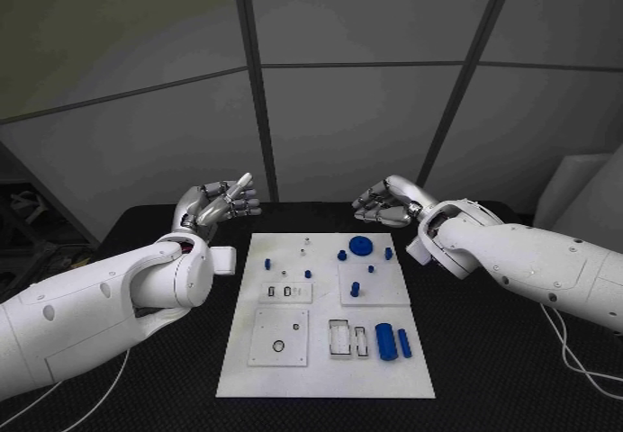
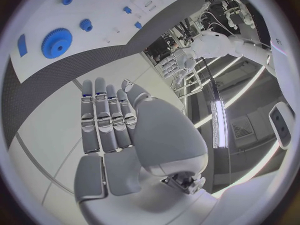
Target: Assemble the parts on the task board
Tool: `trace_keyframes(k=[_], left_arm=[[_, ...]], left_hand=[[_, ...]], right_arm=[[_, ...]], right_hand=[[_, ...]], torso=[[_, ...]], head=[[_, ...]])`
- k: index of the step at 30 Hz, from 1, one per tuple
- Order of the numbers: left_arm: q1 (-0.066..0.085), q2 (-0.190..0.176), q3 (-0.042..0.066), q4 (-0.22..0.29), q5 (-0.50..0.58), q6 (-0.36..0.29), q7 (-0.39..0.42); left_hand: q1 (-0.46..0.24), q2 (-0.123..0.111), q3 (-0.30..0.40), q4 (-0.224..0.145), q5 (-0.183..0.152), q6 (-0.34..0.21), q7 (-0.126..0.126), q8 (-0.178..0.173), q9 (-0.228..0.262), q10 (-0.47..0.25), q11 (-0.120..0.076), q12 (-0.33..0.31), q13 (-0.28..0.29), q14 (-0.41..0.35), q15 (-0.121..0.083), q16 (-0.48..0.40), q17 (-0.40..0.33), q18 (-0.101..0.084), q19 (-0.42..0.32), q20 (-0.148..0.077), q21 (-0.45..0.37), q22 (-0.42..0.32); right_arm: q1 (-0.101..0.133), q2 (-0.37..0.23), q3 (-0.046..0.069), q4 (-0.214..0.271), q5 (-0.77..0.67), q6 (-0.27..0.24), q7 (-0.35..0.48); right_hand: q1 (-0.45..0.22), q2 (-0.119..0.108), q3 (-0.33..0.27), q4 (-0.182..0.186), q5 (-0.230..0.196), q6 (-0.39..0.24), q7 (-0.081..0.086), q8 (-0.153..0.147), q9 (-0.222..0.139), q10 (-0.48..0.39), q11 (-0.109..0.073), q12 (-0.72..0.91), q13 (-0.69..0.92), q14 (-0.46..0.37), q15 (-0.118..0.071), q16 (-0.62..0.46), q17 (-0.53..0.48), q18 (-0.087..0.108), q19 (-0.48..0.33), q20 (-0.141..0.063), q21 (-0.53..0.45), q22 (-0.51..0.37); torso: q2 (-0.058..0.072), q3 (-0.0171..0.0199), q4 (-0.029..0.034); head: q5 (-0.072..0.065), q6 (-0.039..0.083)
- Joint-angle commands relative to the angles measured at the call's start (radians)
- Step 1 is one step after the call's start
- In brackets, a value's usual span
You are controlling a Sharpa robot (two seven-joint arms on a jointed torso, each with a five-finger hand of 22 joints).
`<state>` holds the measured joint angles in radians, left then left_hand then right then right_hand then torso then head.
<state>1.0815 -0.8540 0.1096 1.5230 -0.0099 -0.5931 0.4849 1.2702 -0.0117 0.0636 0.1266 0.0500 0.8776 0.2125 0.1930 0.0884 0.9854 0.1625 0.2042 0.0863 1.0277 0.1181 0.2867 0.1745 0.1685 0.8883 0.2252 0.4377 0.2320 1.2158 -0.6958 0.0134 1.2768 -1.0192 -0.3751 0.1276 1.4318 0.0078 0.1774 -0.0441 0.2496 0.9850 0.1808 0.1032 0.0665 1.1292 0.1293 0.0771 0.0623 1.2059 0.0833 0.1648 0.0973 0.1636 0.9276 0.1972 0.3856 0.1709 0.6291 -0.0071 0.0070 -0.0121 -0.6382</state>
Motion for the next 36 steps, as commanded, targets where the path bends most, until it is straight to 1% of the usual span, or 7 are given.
trace_keyframes(k=[1,4,12,15,18,22,36], left_arm=[[0.0,-0.013,0.001,0.033,-0.025,0.028,-0.01],[-0.003,-0.031,0.001,0.072,-0.03,0.031,-0.014],[-0.011,-0.055,0.001,0.146,-0.046,0.032,-0.017],[-0.014,-0.057,0.001,0.158,-0.048,0.032,-0.019],[-0.015,-0.059,0.001,0.165,-0.05,0.033,-0.02],[-0.017,-0.06,0.001,0.169,-0.051,0.034,-0.021],[-0.017,-0.066,0.001,0.178,-0.051,0.034,-0.022]], left_hand=[[0.011,-0.002,-0.001,-0.006,-0.003,0.009,-0.002,-0.005,-0.002,0.008,0.0,-0.005,-0.002,0.006,0.0,0.001,0.003,0.012,0.007,0.0,0.007,0.002],[0.013,-0.001,-0.002,-0.009,-0.003,0.01,-0.003,-0.007,-0.004,0.01,-0.001,-0.008,-0.003,0.009,-0.001,0.001,0.005,0.012,0.009,-0.002,0.011,0.005],[0.01,-0.001,-0.012,-0.015,-0.003,0.007,-0.001,-0.02,-0.011,0.003,0.002,-0.025,-0.008,0.004,0.001,-0.006,0.01,0.01,0.01,-0.003,0.02,0.012],[0.01,-0.001,-0.012,-0.015,-0.003,0.007,-0.001,-0.02,-0.011,0.003,0.002,-0.025,-0.008,0.004,0.001,-0.006,0.01,0.01,0.01,-0.003,0.02,0.012],[0.01,-0.001,-0.013,-0.015,-0.003,0.006,0.0,-0.021,-0.012,0.001,0.003,-0.028,-0.009,0.004,0.001,-0.007,0.011,0.009,0.009,-0.003,0.021,0.013],[0.01,-0.001,-0.014,-0.016,-0.003,0.006,0.0,-0.023,-0.013,0.001,0.003,-0.029,-0.009,0.004,0.001,-0.007,0.012,0.009,0.009,-0.003,0.022,0.013],[0.01,0.0,-0.016,-0.018,-0.003,0.005,0.002,-0.025,-0.014,0.0,0.004,-0.032,-0.01,0.004,0.001,-0.008,0.013,0.009,0.009,-0.003,0.024,0.015]], right_arm=[[0.009,0.002,0.001,0.014,-0.248,0.08,-0.111],[0.015,0.005,0.001,0.028,-0.361,0.124,-0.167],[0.02,0.018,0.001,0.05,-0.552,0.184,-0.264],[0.021,0.021,0.001,0.053,-0.578,0.196,-0.279],[0.021,0.026,0.001,0.055,-0.6,0.21,-0.291],[0.021,0.03,0.001,0.06,-0.616,0.225,-0.3],[0.021,0.046,0.001,0.057,-0.627,0.241,-0.308]], right_hand=[[-0.01,-0.06,0.047,-0.005,-0.004,0.053,-0.02,-0.019,0.002,0.056,-0.03,-0.014,0.002,0.205,-0.062,0.086,0.069,0.017,0.131,-0.072,0.203,0.112],[-0.025,-0.085,0.071,0.004,-0.009,0.063,-0.027,-0.03,0.001,0.058,-0.04,-0.014,0.003,0.258,-0.073,0.134,0.125,0.017,0.126,-0.09,0.305,0.18],[-0.051,-0.128,0.114,0.042,-0.021,0.054,-0.039,-0.037,0.001,0.038,-0.049,-0.014,0.005,0.298,-0.085,0.306,0.271,0.017,0.117,-0.098,0.465,0.296],[-0.055,-0.139,0.125,0.055,-0.023,0.048,-0.041,-0.038,0.001,0.025,-0.046,-0.014,0.005,0.298,-0.085,0.383,0.328,-0.004,0.175,-0.098,0.593,0.457],[-0.055,-0.147,0.132,0.066,-0.025,0.042,-0.043,-0.038,0.001,0.015,-0.045,-0.013,0.006,0.295,-0.082,0.473,0.394,-0.023,0.226,-0.097,0.7,0.595],[-0.053,-0.153,0.137,0.076,-0.026,0.037,-0.043,-0.038,0.001,0.009,-0.042,-0.013,0.007,0.295,-0.081,0.655,0.567,-0.043,0.277,-0.095,0.805,0.737],[-0.047,-0.152,0.152,0.091,-0.023,0.035,-0.043,-0.037,0.002,0.017,-0.042,-0.012,0.009,0.293,-0.08,0.861,0.761,-0.07,0.348,-0.09,0.93,0.917]], torso=[[0.03,-0.0033,0.0085],[0.049,-0.0043,0.014],[0.083,-0.0073,0.0264],[0.091,-0.0072,0.0287],[0.096,-0.0066,0.0299],[0.101,-0.0063,0.0316],[0.11,-0.0047,0.034]], head=[[-0.007,0.005],[-0.009,0.015],[-0.024,0.016],[-0.026,0.017],[-0.028,0.017],[-0.031,0.015],[-0.031,0.017]])
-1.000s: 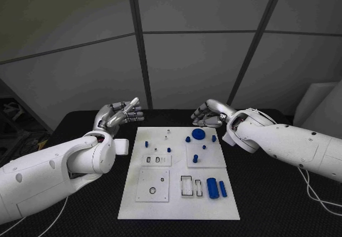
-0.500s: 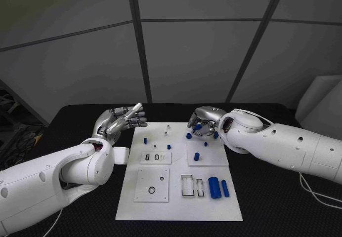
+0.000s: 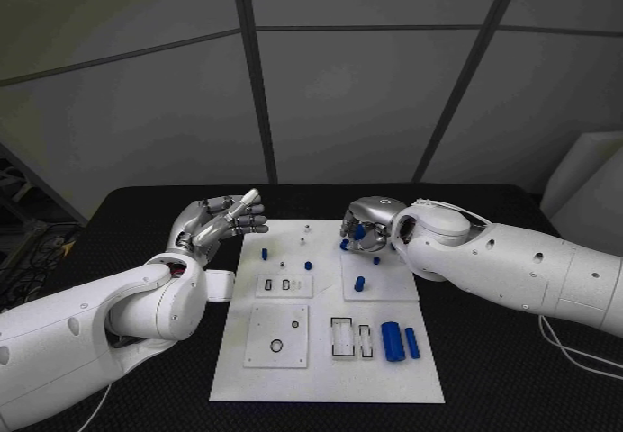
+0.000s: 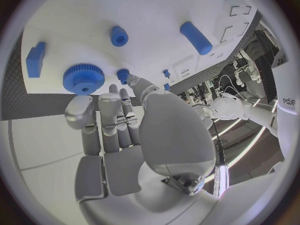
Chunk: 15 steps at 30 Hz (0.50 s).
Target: Assemble the parts on the task board
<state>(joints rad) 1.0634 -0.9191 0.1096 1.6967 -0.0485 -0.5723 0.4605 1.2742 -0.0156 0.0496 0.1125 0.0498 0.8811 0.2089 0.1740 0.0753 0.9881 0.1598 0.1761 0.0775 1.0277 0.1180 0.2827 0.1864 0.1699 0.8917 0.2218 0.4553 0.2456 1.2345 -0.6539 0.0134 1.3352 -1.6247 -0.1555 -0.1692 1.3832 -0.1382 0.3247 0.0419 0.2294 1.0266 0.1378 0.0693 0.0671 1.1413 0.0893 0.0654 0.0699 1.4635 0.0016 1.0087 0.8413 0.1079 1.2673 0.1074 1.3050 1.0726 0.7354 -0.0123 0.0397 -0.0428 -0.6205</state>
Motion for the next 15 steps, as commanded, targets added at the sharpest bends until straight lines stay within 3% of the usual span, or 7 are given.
trace_keyframes(k=[1,15], left_arm=[[0.001,-0.001,0.001,0.005,-0.012,0.013,0.003],[0.001,-0.009,0.001,0.01,-0.012,0.014,-0.001]], left_hand=[[0.006,0.004,-0.002,-0.003,-0.003,0.002,0.005,-0.006,-0.001,-0.003,0.006,-0.004,-0.001,0.004,0.002,-0.004,0.001,0.008,0.006,0.0,0.006,0.001],[0.006,0.004,-0.003,-0.004,-0.003,0.001,0.006,-0.007,-0.002,-0.004,0.007,-0.006,-0.002,0.004,0.002,-0.004,0.002,0.008,0.006,0.0,0.008,0.002]], right_arm=[[0.003,0.006,0.001,-0.004,-0.022,0.024,-0.011],[0.003,0.032,0.001,-0.032,-0.022,0.051,-0.012]], right_hand=[[0.002,-0.006,0.005,0.006,-0.003,-0.006,0.0,-0.003,0.001,0.005,-0.003,0.0,0.001,0.035,0.001,0.026,0.024,-0.016,0.012,0.0,0.015,0.023],[0.015,0.006,0.035,0.008,-0.001,0.009,0.0,0.002,0.003,0.03,-0.009,0.003,0.002,0.041,-0.004,0.136,0.134,-0.033,0.065,0.001,0.08,0.125]], torso=[[0.004,0.0008,0.0011],[0.011,0.0026,0.0017]], head=[[0.0,-0.001],[0.006,-0.008]])
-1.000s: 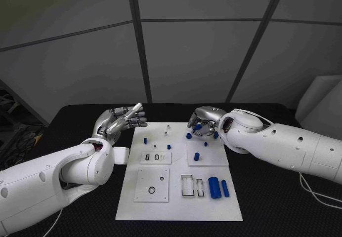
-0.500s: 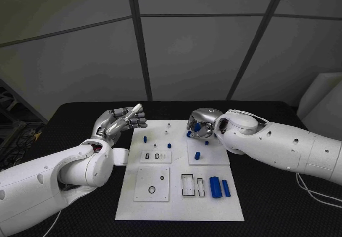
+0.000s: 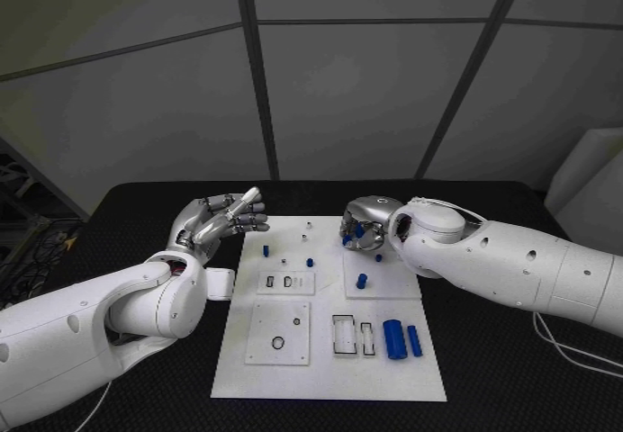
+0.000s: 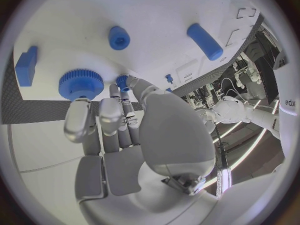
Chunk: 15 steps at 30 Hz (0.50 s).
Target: Assemble the parts on the task board
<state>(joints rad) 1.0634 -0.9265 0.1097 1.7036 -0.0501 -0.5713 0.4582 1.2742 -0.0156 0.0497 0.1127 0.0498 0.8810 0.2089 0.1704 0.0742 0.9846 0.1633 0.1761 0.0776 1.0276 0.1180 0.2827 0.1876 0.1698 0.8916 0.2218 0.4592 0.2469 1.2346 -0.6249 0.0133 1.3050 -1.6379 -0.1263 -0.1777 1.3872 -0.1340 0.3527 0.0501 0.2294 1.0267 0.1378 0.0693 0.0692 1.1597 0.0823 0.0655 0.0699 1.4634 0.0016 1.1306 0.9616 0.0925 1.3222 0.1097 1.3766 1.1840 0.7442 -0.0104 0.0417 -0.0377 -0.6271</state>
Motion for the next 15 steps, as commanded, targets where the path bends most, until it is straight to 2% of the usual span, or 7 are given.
trace_keyframes(k=[1,9,12,15], left_arm=[[0.001,-0.002,0.001,0.003,-0.011,0.014,0.002],[0.001,-0.005,0.001,0.003,-0.011,0.015,0.0],[0.001,-0.005,0.001,0.003,-0.011,0.015,0.0],[0.001,-0.006,0.001,0.003,-0.011,0.015,0.0]], left_hand=[[0.006,0.004,-0.003,-0.005,-0.003,0.001,0.006,-0.004,-0.001,-0.001,0.004,-0.007,-0.002,0.004,0.002,-0.004,0.001,0.008,0.006,0.0,0.004,0.001],[0.006,0.005,-0.004,-0.006,-0.003,0.001,0.007,-0.006,-0.002,-0.002,0.005,-0.009,-0.003,0.005,0.002,-0.004,0.002,0.007,0.006,0.0,0.006,0.002],[0.006,0.006,-0.005,-0.006,-0.003,0.001,0.007,-0.007,-0.002,-0.002,0.005,-0.01,-0.003,0.005,0.002,-0.004,0.003,0.007,0.006,0.0,0.006,0.003],[0.006,0.006,-0.005,-0.007,-0.003,0.0,0.007,-0.007,-0.003,-0.003,0.005,-0.011,-0.003,0.005,0.002,-0.005,0.003,0.007,0.006,0.0,0.007,0.003]], right_arm=[[0.003,0.003,0.001,-0.002,-0.009,0.023,-0.004],[0.003,0.003,0.0,-0.002,-0.016,0.017,-0.006],[0.003,0.002,0.0,0.001,-0.017,-0.013,0.001],[0.003,-0.001,0.001,0.009,-0.018,-0.073,0.015]], right_hand=[[0.011,0.003,0.009,0.0,-0.002,0.011,0.0,0.002,0.001,0.014,-0.002,0.003,0.002,0.041,-0.005,0.019,0.018,-0.018,0.012,-0.002,0.012,0.019],[0.022,0.011,0.039,-0.004,-0.02,0.037,0.0,0.009,0.004,0.046,-0.006,0.005,0.004,0.043,-0.007,0.071,0.068,-0.028,0.042,-0.004,0.045,0.074],[0.035,0.02,0.054,-0.011,-0.023,0.059,-0.004,0.017,0.008,0.068,-0.012,0.01,0.008,0.043,-0.012,0.086,0.082,-0.033,0.058,-0.007,0.061,0.103],[0.048,0.029,0.07,-0.023,-0.034,0.08,-0.007,0.025,0.013,0.091,-0.018,0.014,0.012,0.043,-0.016,0.101,0.095,-0.039,0.077,-0.011,0.078,0.134]], torso=[[0.003,0.001,-0.0007],[0.006,0.0022,-0.0019],[0.006,0.0023,-0.0013],[0.006,0.0026,-0.0009]], head=[[0.001,-0.001],[0.002,-0.003],[0.001,-0.003],[0.001,-0.002]])
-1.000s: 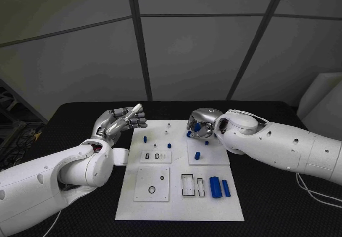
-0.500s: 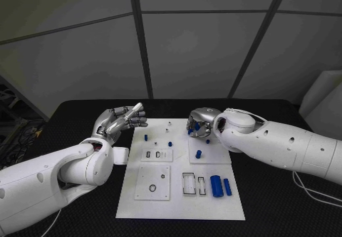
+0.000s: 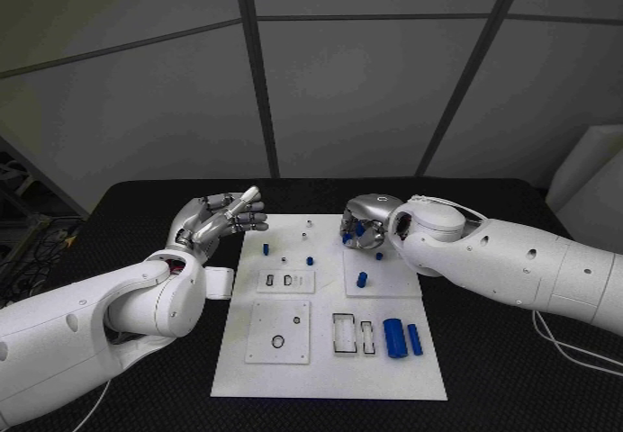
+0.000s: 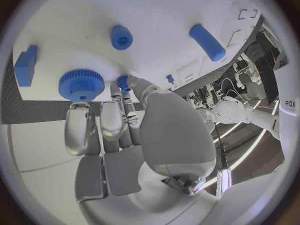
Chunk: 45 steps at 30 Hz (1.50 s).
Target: Assemble the parts on the task board
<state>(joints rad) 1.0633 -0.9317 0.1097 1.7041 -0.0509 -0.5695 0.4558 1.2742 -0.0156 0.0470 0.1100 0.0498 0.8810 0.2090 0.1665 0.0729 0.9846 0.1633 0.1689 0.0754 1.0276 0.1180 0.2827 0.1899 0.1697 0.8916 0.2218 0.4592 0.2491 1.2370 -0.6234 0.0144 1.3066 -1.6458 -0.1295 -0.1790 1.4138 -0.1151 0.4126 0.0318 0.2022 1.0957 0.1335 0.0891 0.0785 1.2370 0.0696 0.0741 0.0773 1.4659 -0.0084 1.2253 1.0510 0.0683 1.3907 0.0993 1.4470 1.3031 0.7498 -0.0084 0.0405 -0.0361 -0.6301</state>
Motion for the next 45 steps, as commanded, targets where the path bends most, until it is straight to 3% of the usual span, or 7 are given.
trace_keyframes(k=[1,8,15,26,31,45], left_arm=[[0.001,-0.001,0.001,0.003,-0.01,0.014,0.002],[0.001,-0.003,0.001,0.001,-0.01,0.014,0.001],[0.001,-0.002,0.001,-0.002,-0.01,0.016,-0.001],[0.002,0.002,0.001,-0.002,-0.01,0.019,-0.005],[0.002,0.004,0.001,-0.001,-0.01,0.02,-0.007],[0.003,0.005,0.001,0.002,-0.01,0.024,-0.009]], left_hand=[[0.006,0.006,-0.003,-0.004,-0.003,0.0,0.007,-0.004,-0.002,-0.003,0.005,-0.004,-0.001,0.005,0.002,-0.005,0.001,0.007,0.006,0.0,0.007,0.001],[0.006,0.007,-0.004,-0.005,-0.003,0.0,0.007,-0.005,-0.002,-0.005,0.006,-0.007,-0.002,0.006,0.002,-0.005,0.002,0.007,0.005,0.0,0.008,0.002],[0.006,0.007,-0.004,-0.006,-0.003,0.0,0.007,-0.006,-0.003,-0.006,0.006,-0.008,-0.002,0.006,0.003,-0.005,0.003,0.007,0.005,0.0,0.009,0.003],[0.006,0.007,-0.006,-0.007,-0.003,-0.001,0.008,-0.007,-0.003,-0.007,0.006,-0.01,-0.003,0.006,0.003,-0.005,0.004,0.007,0.005,0.0,0.01,0.004],[0.006,0.007,-0.006,-0.007,-0.003,-0.001,0.008,-0.007,-0.003,-0.007,0.006,-0.01,-0.003,0.006,0.003,-0.005,0.004,0.007,0.005,0.0,0.01,0.004],[0.006,0.007,-0.007,-0.007,-0.003,-0.001,0.008,-0.009,-0.004,-0.008,0.007,-0.012,-0.004,0.006,0.003,-0.006,0.004,0.007,0.004,0.0,0.011,0.004]], right_arm=[[0.0,-0.004,0.0,0.012,-0.009,-0.092,0.021],[0.001,-0.018,0.0,0.048,-0.003,-0.207,0.025],[0.014,0.018,0.0,0.018,-0.001,-0.252,0.008],[0.02,0.124,0.0,-0.087,-0.001,-0.254,0.014],[0.021,0.158,0.0,-0.124,-0.001,-0.237,0.018],[0.021,0.201,-0.001,-0.176,-0.001,-0.185,0.021]], right_hand=[[0.024,0.011,0.013,-0.007,-0.008,0.016,-0.003,0.007,0.005,0.018,-0.006,0.006,0.006,0.04,-0.007,0.009,0.007,-0.016,0.012,-0.001,0.01,0.021],[0.024,0.011,0.019,-0.013,-0.011,0.027,-0.003,0.01,0.008,0.028,-0.008,0.005,0.008,0.039,-0.008,0.017,0.014,-0.017,0.017,-0.003,0.016,0.031],[0.022,0.01,0.019,-0.012,-0.013,0.027,-0.003,0.009,0.008,0.028,-0.007,0.003,0.009,0.039,-0.008,0.02,0.016,-0.018,0.018,-0.004,0.018,0.033],[0.019,0.008,0.023,-0.013,-0.007,0.024,-0.001,0.005,0.008,0.025,-0.006,-0.003,0.008,0.038,-0.007,0.024,0.017,-0.018,0.018,-0.003,0.02,0.035],[0.016,0.008,0.025,-0.013,-0.006,0.022,0.0,0.002,0.008,0.022,-0.005,-0.006,0.007,0.038,-0.006,0.026,0.019,-0.019,0.019,-0.003,0.021,0.037],[0.012,0.006,0.027,-0.012,-0.007,0.019,0.0,-0.001,0.007,0.018,-0.003,-0.009,0.006,0.037,-0.005,0.029,0.02,-0.018,0.017,-0.002,0.021,0.037]], torso=[[0.001,0.0008,0.0006],[0.0,-0.0002,-0.0011],[0.004,-0.0002,0.0025],[0.007,-0.0014,0.0054],[0.009,-0.0044,0.0108],[0.011,-0.0028,0.0104]], head=[[0.0,0.001],[0.004,0.01],[0.001,0.019],[0.005,0.022],[0.001,0.022],[0.004,0.019]])
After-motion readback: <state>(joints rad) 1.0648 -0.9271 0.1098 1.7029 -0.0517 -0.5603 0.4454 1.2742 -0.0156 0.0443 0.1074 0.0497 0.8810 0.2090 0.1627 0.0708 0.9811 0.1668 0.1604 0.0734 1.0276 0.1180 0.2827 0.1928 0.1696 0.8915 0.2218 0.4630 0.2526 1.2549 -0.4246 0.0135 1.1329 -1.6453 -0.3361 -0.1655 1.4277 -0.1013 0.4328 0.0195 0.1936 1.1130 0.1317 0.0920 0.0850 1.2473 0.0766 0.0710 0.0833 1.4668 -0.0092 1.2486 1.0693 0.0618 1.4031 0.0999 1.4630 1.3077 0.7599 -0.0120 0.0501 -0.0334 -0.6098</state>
